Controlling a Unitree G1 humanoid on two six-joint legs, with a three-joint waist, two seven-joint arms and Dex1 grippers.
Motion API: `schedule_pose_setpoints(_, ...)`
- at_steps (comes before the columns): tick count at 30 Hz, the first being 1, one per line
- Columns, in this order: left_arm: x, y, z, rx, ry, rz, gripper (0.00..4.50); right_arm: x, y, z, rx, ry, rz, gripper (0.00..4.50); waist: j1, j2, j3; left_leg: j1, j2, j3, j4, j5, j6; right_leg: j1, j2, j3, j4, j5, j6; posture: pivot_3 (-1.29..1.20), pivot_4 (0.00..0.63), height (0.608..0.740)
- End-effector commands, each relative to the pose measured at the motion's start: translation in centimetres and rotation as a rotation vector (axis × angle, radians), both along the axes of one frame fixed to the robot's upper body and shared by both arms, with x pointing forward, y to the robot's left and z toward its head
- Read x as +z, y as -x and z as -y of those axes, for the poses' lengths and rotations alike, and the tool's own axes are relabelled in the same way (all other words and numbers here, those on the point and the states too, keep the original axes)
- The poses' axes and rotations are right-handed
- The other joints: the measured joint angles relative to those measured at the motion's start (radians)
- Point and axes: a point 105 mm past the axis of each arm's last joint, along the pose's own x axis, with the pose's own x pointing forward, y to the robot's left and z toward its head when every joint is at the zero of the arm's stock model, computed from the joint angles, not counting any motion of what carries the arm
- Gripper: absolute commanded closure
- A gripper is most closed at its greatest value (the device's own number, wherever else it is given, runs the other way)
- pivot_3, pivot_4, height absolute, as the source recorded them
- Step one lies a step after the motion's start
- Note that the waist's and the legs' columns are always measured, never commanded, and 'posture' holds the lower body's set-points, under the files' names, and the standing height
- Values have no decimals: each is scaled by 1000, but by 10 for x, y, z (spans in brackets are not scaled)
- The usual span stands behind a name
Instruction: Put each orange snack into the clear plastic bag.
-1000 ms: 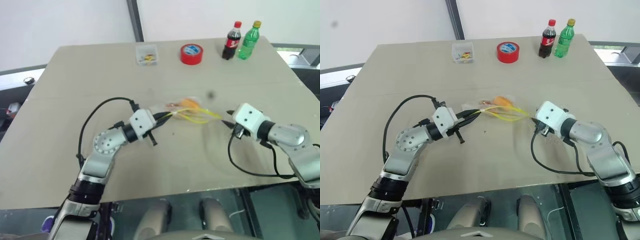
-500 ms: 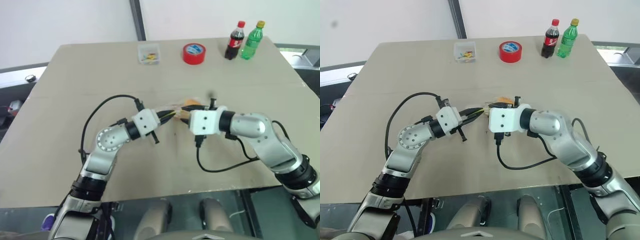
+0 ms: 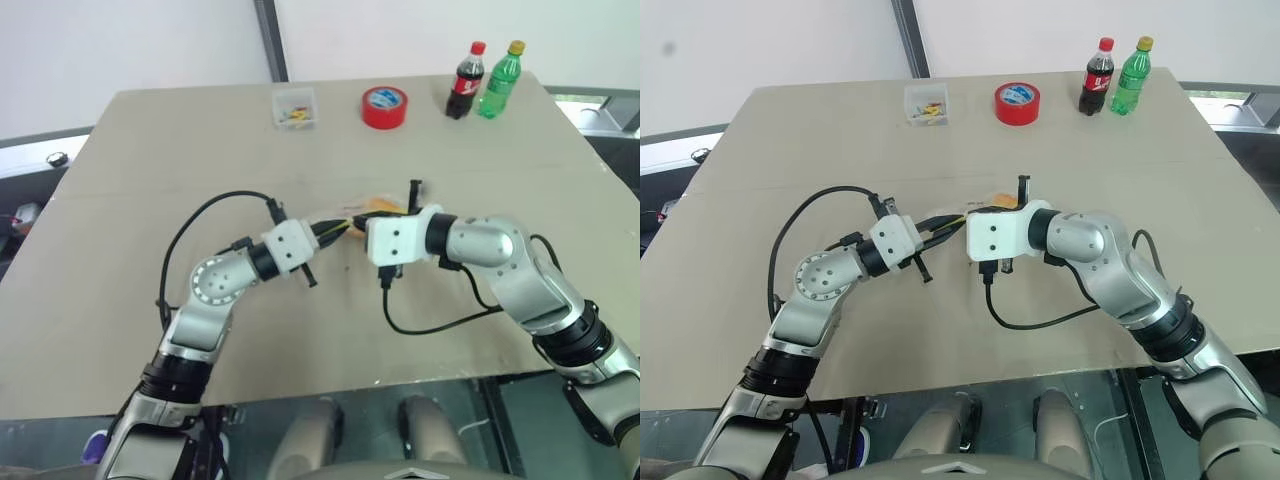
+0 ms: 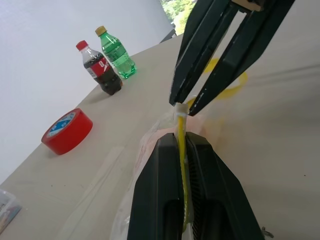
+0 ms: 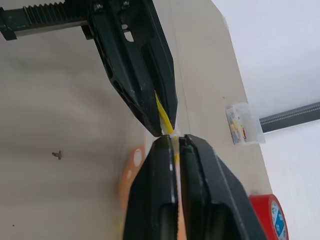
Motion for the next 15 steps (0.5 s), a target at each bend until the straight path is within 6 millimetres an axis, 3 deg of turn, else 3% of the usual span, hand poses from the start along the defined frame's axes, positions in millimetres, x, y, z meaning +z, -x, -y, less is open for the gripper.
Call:
schedule_pose_setpoints(1, 6, 2, 0, -7, 12, 33, 4500, 10, 4, -3, 24, -6, 53, 4201, 0, 0, 0, 0, 0, 0, 0, 0, 0, 0, 0, 0, 0, 0, 0, 0, 150, 740)
schedule_pose_setpoints(5, 7, 2, 0, -8, 21, 30, 4500, 9, 3, -4, 22, -15, 31, 4201, -1, 0, 0, 0, 0, 0, 0, 0, 0, 0, 0, 0, 0, 0, 0, 0, 150, 740)
schedule_pose_setpoints(9, 7, 3, -1, -9, 23, 29, 4500, 12, -1, -4, 6, -22, 70, 3193, -1, 0, 0, 0, 0, 0, 0, 0, 0, 0, 0, 0, 0, 0, 0, 0, 150, 740)
schedule_pose_setpoints(15, 8, 3, 0, -9, 23, 30, 4500, 6, -2, -4, 7, -7, 60, 3193, -1, 0, 0, 0, 0, 0, 0, 0, 0, 0, 0, 0, 0, 0, 0, 0, 150, 740)
